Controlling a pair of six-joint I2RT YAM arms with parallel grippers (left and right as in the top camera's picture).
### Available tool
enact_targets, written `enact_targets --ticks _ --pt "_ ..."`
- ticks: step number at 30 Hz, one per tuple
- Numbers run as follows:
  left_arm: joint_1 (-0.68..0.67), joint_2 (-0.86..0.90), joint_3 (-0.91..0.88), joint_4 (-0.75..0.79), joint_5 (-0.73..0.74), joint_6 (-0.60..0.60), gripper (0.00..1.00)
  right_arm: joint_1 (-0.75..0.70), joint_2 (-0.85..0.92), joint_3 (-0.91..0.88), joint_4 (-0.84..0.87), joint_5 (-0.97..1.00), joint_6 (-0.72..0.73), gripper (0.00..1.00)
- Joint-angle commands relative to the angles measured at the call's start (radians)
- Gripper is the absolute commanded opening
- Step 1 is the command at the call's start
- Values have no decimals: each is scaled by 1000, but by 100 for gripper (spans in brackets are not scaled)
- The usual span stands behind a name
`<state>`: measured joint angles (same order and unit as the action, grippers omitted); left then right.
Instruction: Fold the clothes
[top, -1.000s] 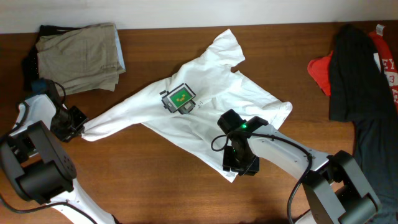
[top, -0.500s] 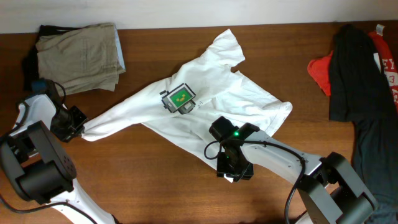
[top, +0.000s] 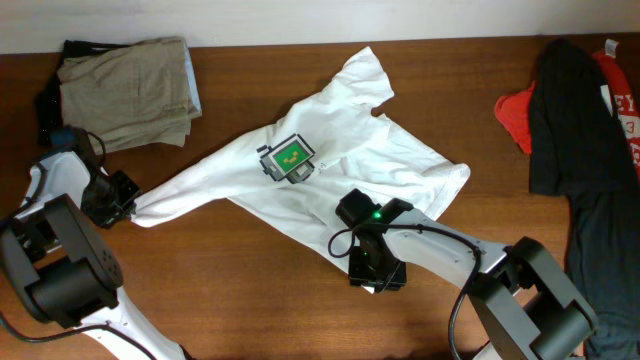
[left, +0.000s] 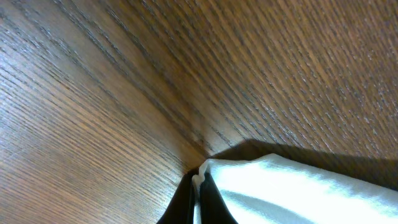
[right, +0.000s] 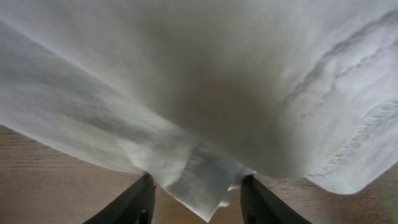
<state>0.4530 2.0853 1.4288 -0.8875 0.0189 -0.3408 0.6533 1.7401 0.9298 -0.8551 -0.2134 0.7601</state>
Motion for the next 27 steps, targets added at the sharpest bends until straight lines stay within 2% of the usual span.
enact_targets --ticks 1,5,12,13,14,16,20,23,25,27 --pt "8 92 -41 6 -42 -3 1 -19 25 -11 7 -15 4 39" --pt "8 92 -41 6 -42 -3 1 -19 23 -2 -4 -6 8 17" --pt "8 92 -41 8 -41 -3 1 -19 20 74 -93 107 20 18" --pt "8 92 -40 3 -24 -3 1 -19 19 75 -99 114 28 8" --pt "8 91 -40 0 -3 -3 1 -19 10 79 -124 148 58 4" --pt "8 60 -30 -37 35 -3 1 -19 -52 109 -179 218 79 4" --pt "8 -229 -30 -128 83 -2 1 -19 -254 261 -309 329 87 4" --pt "8 -580 -30 -164 120 -2 1 -19 -394 435 -425 442 85 4" --pt "8 -858 -13 -177 146 -3 1 -19 -472 644 -521 511 27 4" --pt "8 -1048 77 -205 161 -3 1 -19 -498 833 -607 531 -5 4"
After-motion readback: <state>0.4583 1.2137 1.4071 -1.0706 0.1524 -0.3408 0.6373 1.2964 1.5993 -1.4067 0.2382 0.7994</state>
